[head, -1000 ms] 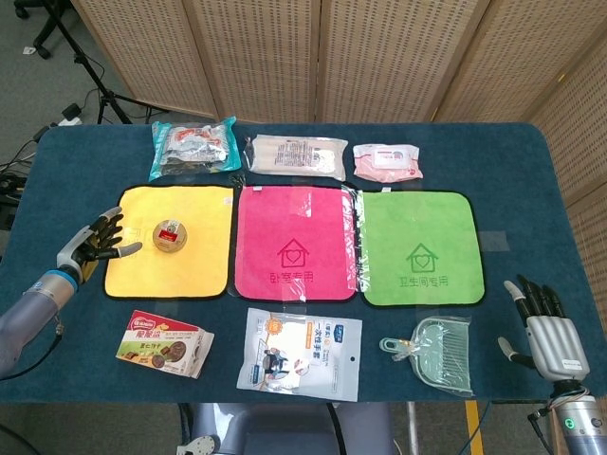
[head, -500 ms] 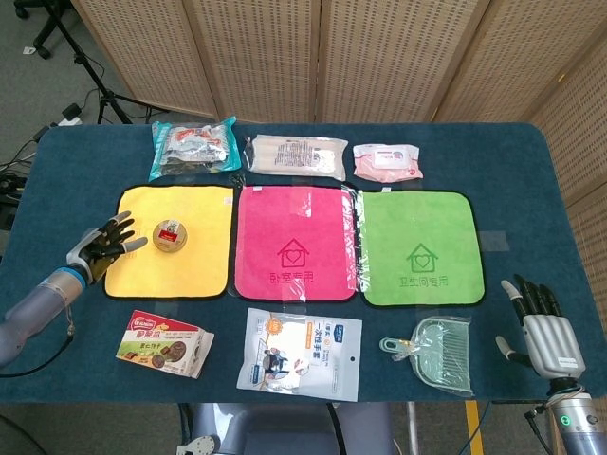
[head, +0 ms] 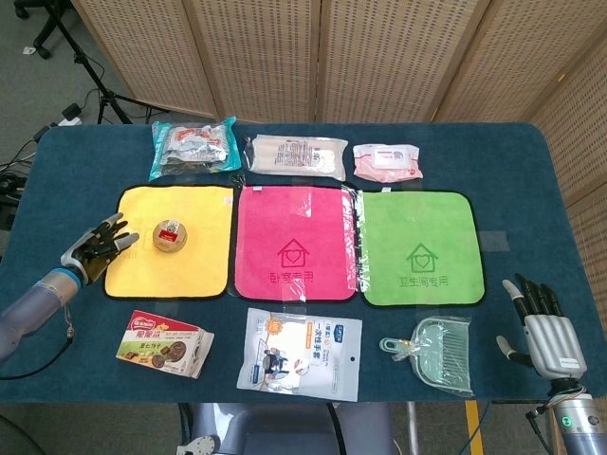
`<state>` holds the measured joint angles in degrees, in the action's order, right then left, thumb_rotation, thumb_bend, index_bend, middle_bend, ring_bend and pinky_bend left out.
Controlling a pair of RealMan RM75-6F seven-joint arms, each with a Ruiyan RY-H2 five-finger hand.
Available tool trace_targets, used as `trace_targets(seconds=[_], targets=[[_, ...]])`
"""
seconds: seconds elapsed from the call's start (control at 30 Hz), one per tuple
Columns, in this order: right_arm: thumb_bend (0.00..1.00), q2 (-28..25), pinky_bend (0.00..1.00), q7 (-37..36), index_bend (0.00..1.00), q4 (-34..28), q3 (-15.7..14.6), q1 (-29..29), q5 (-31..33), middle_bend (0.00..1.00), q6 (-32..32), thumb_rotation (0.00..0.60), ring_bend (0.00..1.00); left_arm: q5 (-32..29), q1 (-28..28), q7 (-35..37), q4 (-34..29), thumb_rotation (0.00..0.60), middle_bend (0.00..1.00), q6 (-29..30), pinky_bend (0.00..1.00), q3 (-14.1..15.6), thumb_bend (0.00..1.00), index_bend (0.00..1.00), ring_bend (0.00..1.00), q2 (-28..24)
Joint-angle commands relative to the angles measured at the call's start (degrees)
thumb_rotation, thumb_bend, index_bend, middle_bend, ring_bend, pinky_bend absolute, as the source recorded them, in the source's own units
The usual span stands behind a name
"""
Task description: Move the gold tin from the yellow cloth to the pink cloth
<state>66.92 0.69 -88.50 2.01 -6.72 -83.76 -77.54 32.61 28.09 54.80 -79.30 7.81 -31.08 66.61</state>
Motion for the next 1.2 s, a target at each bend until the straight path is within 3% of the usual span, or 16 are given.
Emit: trace_targets(seconds=[0.03, 0.5, 1.2], targets=[[0.34, 0.03, 0.02, -0.04, 0.01, 0.08, 0.01, -0.01, 0.06, 0.00, 0.03, 0.600, 0.00, -0.54, 0.10, 0.07, 0.69, 0.600, 0.00, -0.42, 0.00, -0.24, 0.21, 0.00, 0.00, 0.74], [0.34, 0.14, 0.02, -0.56, 0.01, 0.34, 0.16, 0.08, -0.25, 0.00, -0.74, 0.600, 0.00, -1.87, 2.26, -1.15, 4.30, 0.600, 0.00, -1.54, 0.00, -0.36, 0.21, 0.00, 0.00, 5.10], [0.34, -0.10, 0.00, -1.01, 0.01, 0.01, 0.11, 0.40, -1.13, 0.00, -2.03, 0.600, 0.00, -3.14, 3.58, -2.93, 1.72, 0.600, 0.00, -0.29, 0.00, -0.28, 0.21, 0.00, 0.00, 6.04]])
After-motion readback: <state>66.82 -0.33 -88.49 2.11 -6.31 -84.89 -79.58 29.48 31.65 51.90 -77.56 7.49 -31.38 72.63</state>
